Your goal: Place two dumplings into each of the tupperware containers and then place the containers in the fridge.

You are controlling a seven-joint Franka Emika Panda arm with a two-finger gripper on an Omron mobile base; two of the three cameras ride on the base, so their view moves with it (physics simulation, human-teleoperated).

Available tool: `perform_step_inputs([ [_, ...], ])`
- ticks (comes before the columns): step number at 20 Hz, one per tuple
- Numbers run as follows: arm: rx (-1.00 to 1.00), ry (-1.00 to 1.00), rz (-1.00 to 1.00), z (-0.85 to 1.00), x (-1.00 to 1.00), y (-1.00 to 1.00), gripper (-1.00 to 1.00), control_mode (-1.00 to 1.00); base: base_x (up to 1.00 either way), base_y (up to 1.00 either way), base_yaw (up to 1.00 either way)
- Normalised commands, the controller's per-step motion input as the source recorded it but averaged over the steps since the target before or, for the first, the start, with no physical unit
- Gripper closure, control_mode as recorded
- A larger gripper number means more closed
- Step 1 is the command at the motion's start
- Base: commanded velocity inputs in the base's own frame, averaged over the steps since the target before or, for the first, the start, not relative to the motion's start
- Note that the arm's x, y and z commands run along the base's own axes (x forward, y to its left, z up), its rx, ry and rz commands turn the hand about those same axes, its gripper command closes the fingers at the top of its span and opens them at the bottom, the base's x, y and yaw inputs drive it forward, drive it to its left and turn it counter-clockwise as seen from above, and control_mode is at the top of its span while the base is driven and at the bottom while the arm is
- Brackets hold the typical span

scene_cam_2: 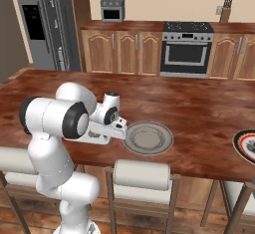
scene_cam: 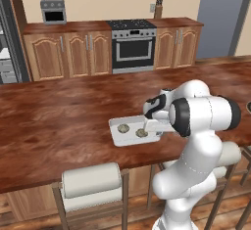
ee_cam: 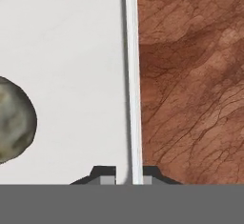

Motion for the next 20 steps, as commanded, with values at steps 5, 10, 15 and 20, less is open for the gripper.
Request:
perform_step_inputs([
  [5, 0.0, -0.02, 0.0, 0.2, 0.0, 0.0, 1.0, -1.0, 0.0, 0.0, 0.0],
  [10, 0.0, -0.09, -0.05, 0.83, -0.12, -0.04, 1.0, -1.0, 0.0, 0.0, 0.0],
  [15, 0.0, -0.07, -0.1, 1.0, -0.59, 0.01, 1.0, -1.0, 0.0, 0.0, 0.0],
  [20, 0.0, 0.0, -0.15, 0.97, -0.89, 0.13, 1.0, -1.0, 0.0, 0.0, 0.0],
])
